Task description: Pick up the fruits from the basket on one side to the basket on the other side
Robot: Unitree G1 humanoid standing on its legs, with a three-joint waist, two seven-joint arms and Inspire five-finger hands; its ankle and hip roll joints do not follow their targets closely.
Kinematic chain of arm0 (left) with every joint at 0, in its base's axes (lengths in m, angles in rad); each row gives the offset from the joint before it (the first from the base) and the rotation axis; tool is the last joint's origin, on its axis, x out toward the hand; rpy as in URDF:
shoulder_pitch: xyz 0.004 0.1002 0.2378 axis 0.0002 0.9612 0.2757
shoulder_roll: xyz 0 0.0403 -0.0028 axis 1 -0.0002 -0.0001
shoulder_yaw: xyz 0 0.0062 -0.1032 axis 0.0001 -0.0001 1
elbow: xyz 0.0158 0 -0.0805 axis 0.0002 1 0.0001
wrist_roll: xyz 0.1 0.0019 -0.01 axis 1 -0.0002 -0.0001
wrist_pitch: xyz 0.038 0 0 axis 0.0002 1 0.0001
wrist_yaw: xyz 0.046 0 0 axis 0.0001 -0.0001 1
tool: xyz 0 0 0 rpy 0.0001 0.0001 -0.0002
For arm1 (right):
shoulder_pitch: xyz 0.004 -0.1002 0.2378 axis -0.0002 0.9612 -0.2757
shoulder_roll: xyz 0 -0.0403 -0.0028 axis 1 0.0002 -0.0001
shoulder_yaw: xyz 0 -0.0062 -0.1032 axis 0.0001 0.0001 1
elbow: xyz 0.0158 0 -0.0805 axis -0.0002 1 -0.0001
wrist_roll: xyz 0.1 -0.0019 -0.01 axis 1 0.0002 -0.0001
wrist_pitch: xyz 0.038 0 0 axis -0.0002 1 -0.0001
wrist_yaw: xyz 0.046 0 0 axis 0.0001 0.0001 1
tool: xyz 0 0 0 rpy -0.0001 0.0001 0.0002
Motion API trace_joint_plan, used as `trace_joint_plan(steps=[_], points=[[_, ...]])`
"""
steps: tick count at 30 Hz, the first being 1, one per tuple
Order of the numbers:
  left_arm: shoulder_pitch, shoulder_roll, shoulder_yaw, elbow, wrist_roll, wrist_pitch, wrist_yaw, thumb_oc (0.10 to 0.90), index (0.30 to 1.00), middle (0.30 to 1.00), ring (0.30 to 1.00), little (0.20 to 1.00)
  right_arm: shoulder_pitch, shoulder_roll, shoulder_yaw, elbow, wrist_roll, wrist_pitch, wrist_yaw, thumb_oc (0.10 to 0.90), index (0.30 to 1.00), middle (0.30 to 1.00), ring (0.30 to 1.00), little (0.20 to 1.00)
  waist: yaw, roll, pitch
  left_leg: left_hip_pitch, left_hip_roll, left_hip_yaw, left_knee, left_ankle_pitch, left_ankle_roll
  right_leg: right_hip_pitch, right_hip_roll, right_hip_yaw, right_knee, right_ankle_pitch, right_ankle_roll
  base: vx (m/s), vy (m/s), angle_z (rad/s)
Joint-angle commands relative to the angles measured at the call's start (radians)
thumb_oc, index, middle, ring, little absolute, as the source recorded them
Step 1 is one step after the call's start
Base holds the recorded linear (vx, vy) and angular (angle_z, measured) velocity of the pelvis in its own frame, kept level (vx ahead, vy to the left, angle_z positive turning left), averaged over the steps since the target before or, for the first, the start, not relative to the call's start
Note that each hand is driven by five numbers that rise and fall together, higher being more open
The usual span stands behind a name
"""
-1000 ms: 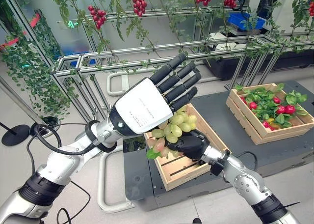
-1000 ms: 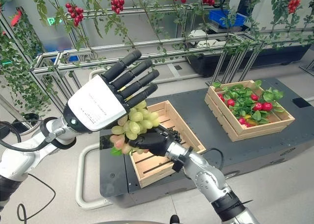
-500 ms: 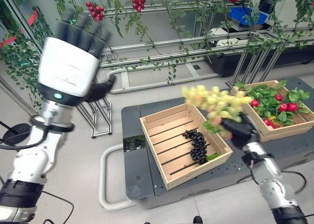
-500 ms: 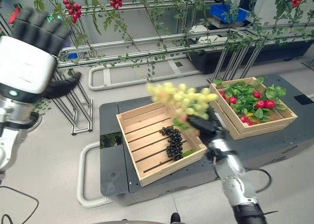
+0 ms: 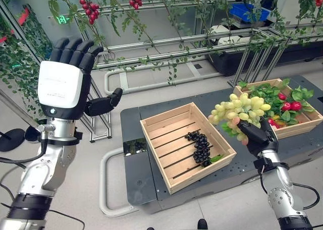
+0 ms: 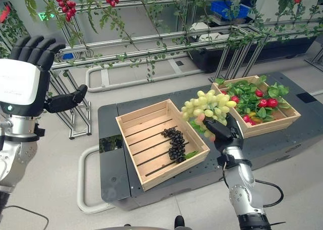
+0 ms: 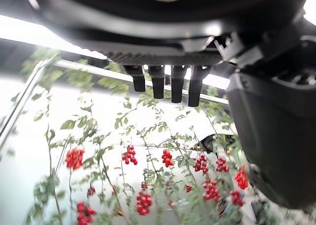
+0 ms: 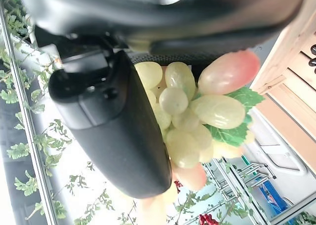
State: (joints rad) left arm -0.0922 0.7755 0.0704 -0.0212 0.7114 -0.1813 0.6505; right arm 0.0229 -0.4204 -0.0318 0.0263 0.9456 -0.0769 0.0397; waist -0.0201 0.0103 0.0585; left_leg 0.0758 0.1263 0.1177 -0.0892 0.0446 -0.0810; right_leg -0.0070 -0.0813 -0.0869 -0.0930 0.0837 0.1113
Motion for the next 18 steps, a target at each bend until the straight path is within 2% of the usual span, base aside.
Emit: trace_joint_plan(steps=[1, 3, 5, 6, 8, 10, 12, 15, 18], points=[[-0.071, 0.006, 0.061, -0.005, -0.162, -0.155, 0.091, 0.8, 0.9, 0.9, 0.9, 0.9, -0.105, 0.015, -0.017, -0.188, -0.038, -0.121, 0.1, 0.4, 0.3, 0.3, 0.3, 0.3, -0.012, -0.047, -0.062, -0.006, 0.037, -0.005, 0.002, -0.026, 0.003, 0.014, 0.001, 0.008, 0.006, -0.026, 0.001, -0.02, -0.049, -0.02], [-0.07, -0.04, 0.046, -0.015, -0.27, -0.202, 0.052, 0.8, 0.9, 0.9, 0.9, 0.9, -0.116, 0.018, 0.0, -0.189, -0.02, -0.104, 0.128, 0.4, 0.3, 0.3, 0.3, 0.3, -0.004, -0.055, -0.06, -0.014, 0.033, -0.034, 0.002, -0.017, 0.005, 0.007, 0.01, 0.027, 0.006, -0.021, -0.007, -0.06, 0.01, -0.04], [-0.067, -0.095, 0.014, -0.012, -0.353, -0.25, 0.006, 0.8, 0.9, 0.9, 0.9, 0.9, -0.136, 0.025, 0.032, -0.191, 0.005, -0.079, 0.16, 0.4, 0.3, 0.3, 0.3, 0.3, 0.012, -0.061, -0.055, -0.011, 0.01, -0.119, 0.002, -0.02, 0.014, 0.007, 0.022, 0.073, 0.006, -0.023, -0.013, -0.09, 0.103, -0.25], [-0.071, -0.126, -0.011, -0.013, -0.389, -0.271, -0.015, 0.8, 0.9, 0.9, 0.9, 0.9, -0.161, 0.025, 0.06, -0.19, 0.037, -0.068, 0.178, 0.4, 0.3, 0.3, 0.3, 0.3, 0.031, -0.072, -0.046, -0.031, -0.046, -0.208, 0.063, -0.054, 0.022, 0.003, 0.019, 0.121, 0.006, -0.013, -0.013, -0.1, 0.186, -0.77], [-0.074, -0.161, -0.035, -0.016, -0.43, -0.301, -0.045, 0.8, 0.9, 0.9, 0.9, 0.9, -0.195, 0.03, 0.095, -0.189, 0.08, -0.058, 0.185, 0.4, 0.3, 0.3, 0.3, 0.3, 0.044, -0.08, -0.026, -0.059, -0.103, -0.259, 0.157, -0.102, 0.03, 0.01, 0.007, 0.165, 0.006, -0.002, -0.01, -0.13, 0.241, -1.12], [-0.092, -0.2, -0.064, -0.021, -0.492, -0.337, -0.09, 0.8, 0.9, 0.9, 0.9, 0.9, -0.222, 0.047, 0.132, -0.178, 0.086, -0.079, 0.182, 0.4, 0.3, 0.3, 0.3, 0.3, 0.048, -0.075, 0.005, -0.078, -0.129, -0.241, 0.203, -0.112, 0.04, 0.019, -0.004, 0.186, 0.006, 0.015, -0.011, -0.19, 0.347, -1.17], [-0.102, -0.215, -0.079, -0.016, -0.538, -0.34, -0.108, 0.8, 0.9, 0.9, 0.9, 0.9, -0.227, 0.073, 0.149, -0.17, 0.079, -0.1, 0.179, 0.4, 0.3, 0.3, 0.3, 0.3, 0.046, -0.067, 0.017, -0.076, -0.151, -0.237, 0.2, -0.116, 0.055, 0.017, -0.02, 0.193, 0.006, 0.029, -0.001, -0.19, 0.355, -0.82], [-0.114, -0.22, -0.089, -0.003, -0.564, -0.384, -0.126, 0.8, 0.9, 0.9, 0.9, 0.9, -0.223, 0.1, 0.16, -0.174, 0.082, -0.114, 0.193, 0.4, 0.3, 0.3, 0.3, 0.3, 0.04, -0.059, 0.03, -0.057, -0.197, -0.24, 0.18, -0.134, 0.083, -0.015, -0.054, 0.215, 0.007, 0.07, 0.043, -0.2, 0.345, -0.7], [-0.109, -0.225, -0.081, -0.025, -0.611, -0.395, -0.164, 0.8, 0.9, 0.9, 0.9, 0.9, -0.219, 0.112, 0.164, -0.189, 0.091, -0.105, 0.205, 0.4, 0.3, 0.3, 0.3, 0.3, 0.037, -0.052, 0.052, -0.029, -0.235, -0.233, 0.163, -0.157, 0.105, -0.089, -0.096, 0.199, 0.01, 0.115, 0.076, -0.15, 0.239, -0.38]])
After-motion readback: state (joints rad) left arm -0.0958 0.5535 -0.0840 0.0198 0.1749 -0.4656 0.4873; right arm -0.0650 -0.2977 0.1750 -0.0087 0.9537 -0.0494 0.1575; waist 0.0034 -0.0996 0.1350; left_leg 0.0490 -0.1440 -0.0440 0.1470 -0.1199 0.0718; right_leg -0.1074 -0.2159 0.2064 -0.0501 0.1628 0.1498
